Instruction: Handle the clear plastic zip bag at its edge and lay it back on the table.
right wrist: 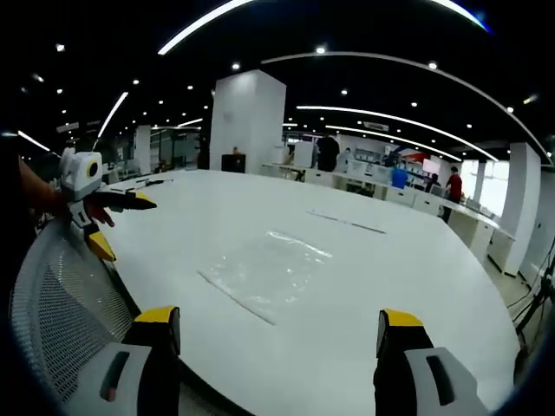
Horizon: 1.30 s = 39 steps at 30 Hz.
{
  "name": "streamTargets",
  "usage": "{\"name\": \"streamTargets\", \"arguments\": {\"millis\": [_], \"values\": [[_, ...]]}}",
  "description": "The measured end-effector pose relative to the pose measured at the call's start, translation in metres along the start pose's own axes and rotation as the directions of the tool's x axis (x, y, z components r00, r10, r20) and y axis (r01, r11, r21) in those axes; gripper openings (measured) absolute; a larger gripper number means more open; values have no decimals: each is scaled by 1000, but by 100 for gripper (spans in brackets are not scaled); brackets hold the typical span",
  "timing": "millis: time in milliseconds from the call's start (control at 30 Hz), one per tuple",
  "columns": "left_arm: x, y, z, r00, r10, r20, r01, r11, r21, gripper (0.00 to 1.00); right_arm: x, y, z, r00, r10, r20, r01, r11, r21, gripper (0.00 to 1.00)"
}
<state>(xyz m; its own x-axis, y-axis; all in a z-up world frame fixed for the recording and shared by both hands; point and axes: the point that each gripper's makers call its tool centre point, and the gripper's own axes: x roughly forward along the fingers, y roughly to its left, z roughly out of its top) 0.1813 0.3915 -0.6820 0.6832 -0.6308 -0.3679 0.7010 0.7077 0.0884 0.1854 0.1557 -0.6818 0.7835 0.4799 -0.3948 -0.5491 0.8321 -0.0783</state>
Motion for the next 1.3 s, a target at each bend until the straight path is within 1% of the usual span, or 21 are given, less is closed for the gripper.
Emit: {"name": "streamTargets", "arguments": {"millis": [333,433,767,1033,1300], "values": [[0,-2,-1,1000,-10,1,10,1000,-2,99,0,-1,1,1000,-5,4,5,1000,-4,94],[1,-4,-2,1000,-19,-11,19,1000,8,99,0,-1,0,1000,-1,1,1,1000,-1,93],[1,-1,-5,1000,-2,-21,2,1000,0,99,0,-2,-4,1000,-1,-10,1,1000,5,89],[1,1,-5,1000,3,-23,-3,1000,0,98,0,-2,-6,1000,6,-19,-6,1000,9,89],[2,-2,-8,999,-13,-39,13,1000,0,98,0,-2,-5,1000,4,-21,-4,1000,10,89]]}}
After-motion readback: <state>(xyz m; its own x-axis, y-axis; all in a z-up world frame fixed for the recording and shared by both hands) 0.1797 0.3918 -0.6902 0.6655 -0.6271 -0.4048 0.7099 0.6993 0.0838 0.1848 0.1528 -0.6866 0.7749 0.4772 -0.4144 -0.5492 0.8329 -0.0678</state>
